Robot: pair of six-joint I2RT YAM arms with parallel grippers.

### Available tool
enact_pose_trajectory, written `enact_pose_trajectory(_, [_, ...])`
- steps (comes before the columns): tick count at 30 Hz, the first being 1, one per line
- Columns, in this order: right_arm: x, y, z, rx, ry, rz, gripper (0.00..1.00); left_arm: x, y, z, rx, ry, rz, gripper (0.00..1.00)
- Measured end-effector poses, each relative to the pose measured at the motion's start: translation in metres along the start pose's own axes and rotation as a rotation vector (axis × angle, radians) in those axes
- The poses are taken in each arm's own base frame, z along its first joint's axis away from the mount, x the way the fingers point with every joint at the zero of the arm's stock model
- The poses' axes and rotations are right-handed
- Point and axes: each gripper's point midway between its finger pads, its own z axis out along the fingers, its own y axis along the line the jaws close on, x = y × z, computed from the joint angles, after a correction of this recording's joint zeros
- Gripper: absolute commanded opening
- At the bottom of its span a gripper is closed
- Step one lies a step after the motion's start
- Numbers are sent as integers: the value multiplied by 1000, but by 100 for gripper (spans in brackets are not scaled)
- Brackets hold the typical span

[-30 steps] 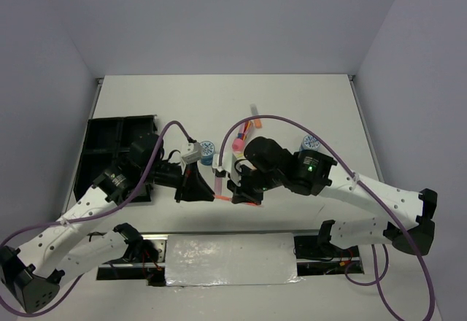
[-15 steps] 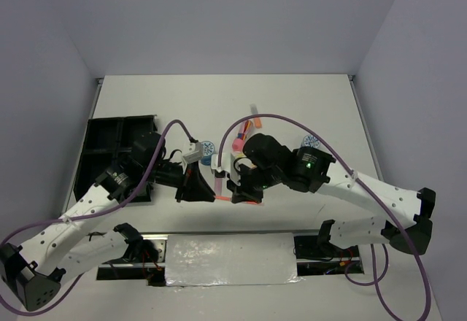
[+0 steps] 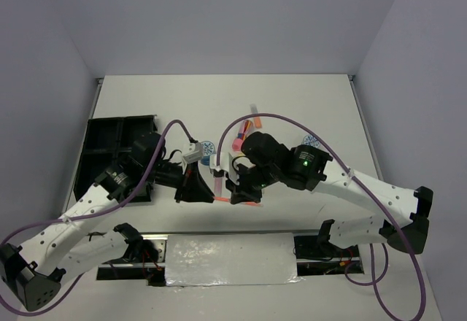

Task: Sort the stationery into containers
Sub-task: Close the pen cap on the pen.

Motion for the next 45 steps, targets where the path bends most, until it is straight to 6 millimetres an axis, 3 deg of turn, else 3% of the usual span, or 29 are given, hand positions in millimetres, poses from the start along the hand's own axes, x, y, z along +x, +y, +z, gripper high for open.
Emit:
enact_pose_trajectory(17, [-6,2,1,-18,-38,61,0,-1,0,-1,-5,3,-36,0])
enact_pose_trajectory(19, [-6,2,2,-19,-34,62,0,-2,1,-2,-15,7,-41,12])
enact_pose_trajectory(20, [-5,1,3,-18,-32,62,0,-2,1,-3,-26,8,-45,31])
enact_pose_trajectory(21, [-5,-1,5,-16,-31,61,0,-4,3,-4,-42,5,-40,42])
enact_pose_trajectory(22, [-10,-3,8,-14,-52,52,0,-7,5,-5,-64,-6,-30,69])
enact_pose_trajectory(24, [-30,-5,14,-23,-134,12,0,-13,13,-6,-122,-26,-11,93])
enact_pose_trajectory(25, [-37,-6,17,-27,-168,-3,0,-17,17,-8,-159,-42,-4,99])
enact_pose_trajectory(27, [-44,-7,21,-30,-207,-23,0,-27,20,-15,-224,-77,8,100])
enact_pose_trajectory(34, [-25,-13,40,-35,-213,-1,0,-91,6,-66,-459,-318,108,99])
enact_pose_trajectory(37, [-24,-19,43,-20,-223,20,0,-108,6,-93,-585,-416,102,99])
enact_pose_trajectory(41, [-43,-32,48,21,-291,44,0,-111,17,-143,-839,-556,14,99])
enact_pose_trajectory(45, [-63,-63,62,144,-367,161,0,-87,40,-194,-1129,-665,-124,99])
